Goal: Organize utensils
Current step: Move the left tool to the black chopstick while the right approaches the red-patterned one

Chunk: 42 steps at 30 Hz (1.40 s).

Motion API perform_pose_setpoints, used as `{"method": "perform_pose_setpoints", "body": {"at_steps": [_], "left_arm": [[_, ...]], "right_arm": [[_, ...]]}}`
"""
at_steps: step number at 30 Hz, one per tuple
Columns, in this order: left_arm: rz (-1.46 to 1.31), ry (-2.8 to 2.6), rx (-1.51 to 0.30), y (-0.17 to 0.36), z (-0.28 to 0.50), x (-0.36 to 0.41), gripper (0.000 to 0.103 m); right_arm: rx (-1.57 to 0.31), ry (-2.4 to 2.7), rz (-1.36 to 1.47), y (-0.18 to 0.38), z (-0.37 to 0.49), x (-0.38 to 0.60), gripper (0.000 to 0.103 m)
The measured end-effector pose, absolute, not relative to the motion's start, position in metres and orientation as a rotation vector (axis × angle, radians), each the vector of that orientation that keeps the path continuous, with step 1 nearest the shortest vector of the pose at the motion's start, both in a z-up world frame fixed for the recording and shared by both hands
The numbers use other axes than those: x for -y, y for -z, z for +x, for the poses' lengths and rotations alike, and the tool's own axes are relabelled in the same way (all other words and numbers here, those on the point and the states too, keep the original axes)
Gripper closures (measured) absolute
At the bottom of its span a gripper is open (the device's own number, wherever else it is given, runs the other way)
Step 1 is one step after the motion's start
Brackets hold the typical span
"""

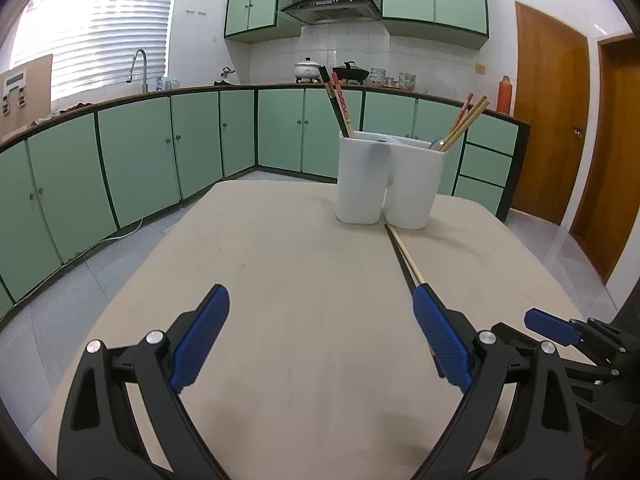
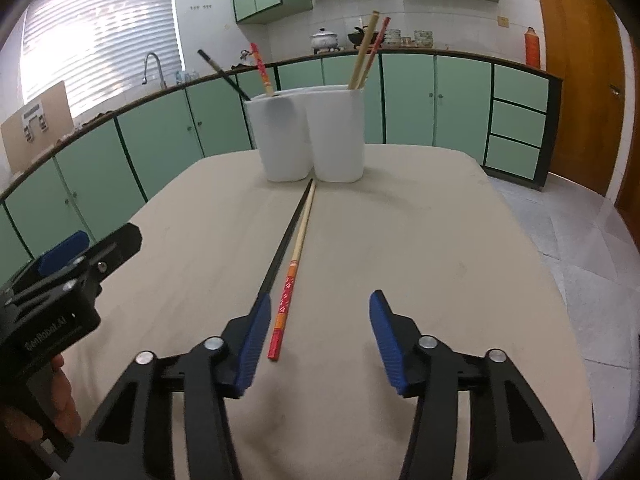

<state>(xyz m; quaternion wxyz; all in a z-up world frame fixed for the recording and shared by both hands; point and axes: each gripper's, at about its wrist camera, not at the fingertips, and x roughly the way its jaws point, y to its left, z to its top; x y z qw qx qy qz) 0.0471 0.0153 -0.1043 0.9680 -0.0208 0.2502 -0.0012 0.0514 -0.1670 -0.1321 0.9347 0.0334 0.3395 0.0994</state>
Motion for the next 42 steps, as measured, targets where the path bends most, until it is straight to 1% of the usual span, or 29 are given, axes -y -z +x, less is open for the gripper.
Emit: {"method": "perform_pose_setpoints", "body": {"at_steps": [2, 5, 10, 14, 21, 31, 34, 35, 37, 42], "left_arm": [[-0.038, 0.002, -0.505, 0.104, 0.046, -0.015, 0.013], [-0.029, -0.003, -0.517, 0.105, 0.043, -0.016, 0.013], [-0.054, -0.002, -0.537, 0.109, 0.044, -0.022, 0.013], [-0.055, -0.006, -0.554, 0.11, 0.046, -0.025, 0.013], [-0.042, -0.006, -0.563, 0.111, 0.046, -0.023, 0.013], [-0.044, -0.008, -0.578, 0.112, 0.049, -0.021, 0.013], [-0.042, -0.009, -0.584, 0.112, 0.051, -0.02, 0.013], [-0.039, -0.008, -0.586, 0.112, 0.051, -0.02, 0.013], [-0.035, -0.009, -0.589, 0.112, 0.052, -0.018, 0.013], [-0.03, 0.001, -0.605, 0.114, 0.055, -0.012, 0.013]], "right_arm": [[-0.707, -0.211, 0.068, 0.134, 0.051, 0.164, 0.062], [-0.726, -0.223, 0.065, 0.138, 0.051, 0.16, 0.066], [-0.781, -0.243, 0.062, 0.148, 0.054, 0.154, 0.068], [-0.816, -0.243, 0.061, 0.154, 0.059, 0.151, 0.075], [-0.837, -0.234, 0.038, 0.155, 0.061, 0.146, 0.076], [-0.849, -0.213, 0.007, 0.156, 0.064, 0.139, 0.081], [-0.849, -0.215, -0.004, 0.156, 0.064, 0.138, 0.087], [-0.848, -0.214, -0.003, 0.156, 0.063, 0.138, 0.091], [-0.848, -0.22, 0.011, 0.156, 0.063, 0.14, 0.096], [-0.842, -0.218, 0.043, 0.156, 0.061, 0.148, 0.097]]}}
